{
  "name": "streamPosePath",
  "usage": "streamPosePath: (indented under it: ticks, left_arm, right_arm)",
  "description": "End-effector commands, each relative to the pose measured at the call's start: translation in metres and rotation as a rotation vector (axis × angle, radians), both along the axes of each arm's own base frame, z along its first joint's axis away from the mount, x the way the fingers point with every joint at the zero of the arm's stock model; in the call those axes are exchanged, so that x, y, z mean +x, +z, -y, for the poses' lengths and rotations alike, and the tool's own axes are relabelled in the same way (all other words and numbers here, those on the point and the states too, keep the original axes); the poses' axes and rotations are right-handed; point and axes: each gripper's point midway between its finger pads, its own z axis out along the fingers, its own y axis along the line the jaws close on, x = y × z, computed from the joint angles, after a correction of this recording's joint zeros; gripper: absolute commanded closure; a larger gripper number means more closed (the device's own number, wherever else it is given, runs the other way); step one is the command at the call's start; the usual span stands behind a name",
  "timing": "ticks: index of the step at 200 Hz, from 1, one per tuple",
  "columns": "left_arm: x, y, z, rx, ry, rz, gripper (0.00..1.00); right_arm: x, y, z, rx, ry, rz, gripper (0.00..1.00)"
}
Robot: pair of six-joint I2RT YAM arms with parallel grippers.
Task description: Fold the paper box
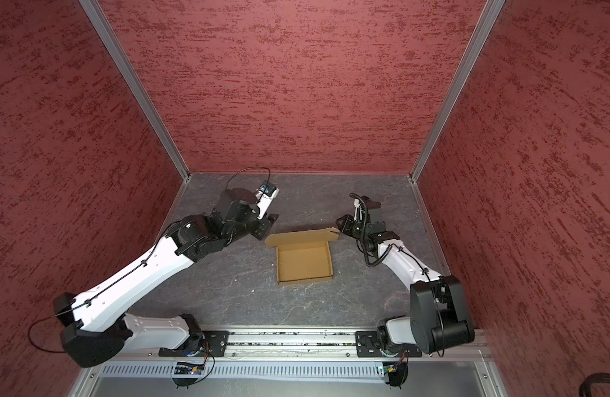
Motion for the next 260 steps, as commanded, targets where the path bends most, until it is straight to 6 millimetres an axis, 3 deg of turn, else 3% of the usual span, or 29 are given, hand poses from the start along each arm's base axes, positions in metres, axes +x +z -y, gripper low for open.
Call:
streamPosePath:
  ticks: [1,41,77,114,137,184,260]
  left_arm:
    - [-0.027,-0.033,-0.031,-0.149,0.186,-0.162,0.44]
    - [-0.075,-0.074,-0.066,-0.305,0.286,-0.283,0.44]
    - [-0.092,-0.102,-0.062,-0.248,0.283,-0.334,0.43]
    - [-0.068,-0.125,-0.032,-0.185,0.244,-0.286,0.41]
    - [-0.049,-0.134,-0.023,-0.147,0.256,-0.24,0.4]
    - [-0.022,-0.133,-0.021,-0.12,0.28,-0.155,0.4]
    - [0.003,-0.137,-0.018,-0.174,0.251,-0.147,0.42]
  right_arm:
    - [-0.004,0.007,0.006,-0.021,-0.007,0.011,0.65]
    - [-0.012,0.011,0.015,-0.068,-0.03,0.014,0.65]
    - [-0.014,0.012,0.014,-0.072,-0.019,0.009,0.65]
    - [-0.014,0.013,0.013,-0.059,-0.015,0.014,0.65]
    - [-0.014,0.014,0.011,-0.055,-0.008,0.015,0.65]
    - [-0.012,0.015,0.009,-0.05,0.002,0.018,0.65]
    - [-0.006,0.016,0.004,-0.029,0.016,0.022,0.65]
